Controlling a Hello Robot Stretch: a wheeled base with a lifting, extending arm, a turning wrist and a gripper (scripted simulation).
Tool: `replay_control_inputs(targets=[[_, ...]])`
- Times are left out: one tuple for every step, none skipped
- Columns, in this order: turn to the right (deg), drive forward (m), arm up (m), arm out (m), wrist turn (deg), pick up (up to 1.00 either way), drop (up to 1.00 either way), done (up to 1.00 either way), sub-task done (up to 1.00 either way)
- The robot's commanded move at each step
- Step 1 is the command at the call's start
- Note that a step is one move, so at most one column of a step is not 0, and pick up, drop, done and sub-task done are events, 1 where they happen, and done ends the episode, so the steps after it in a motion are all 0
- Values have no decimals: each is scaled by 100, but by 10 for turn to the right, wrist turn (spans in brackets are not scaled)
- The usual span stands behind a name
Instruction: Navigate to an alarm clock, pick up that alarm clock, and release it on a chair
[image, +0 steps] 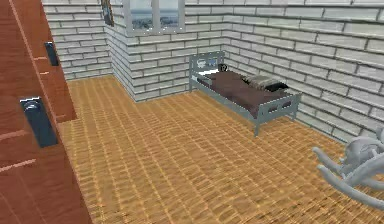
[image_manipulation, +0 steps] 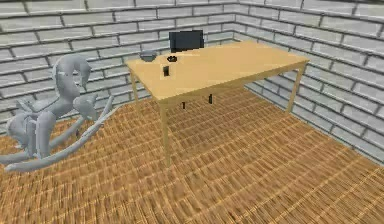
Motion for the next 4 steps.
replay_control_inputs(targets=[[-30,0,0,0,0,0,0,0,0],[0,90,0,0,0,0,0,0,0],[0,100,0,0,0,0,0,0,0],[-60,0,0,0,0,0,0,0,0]])
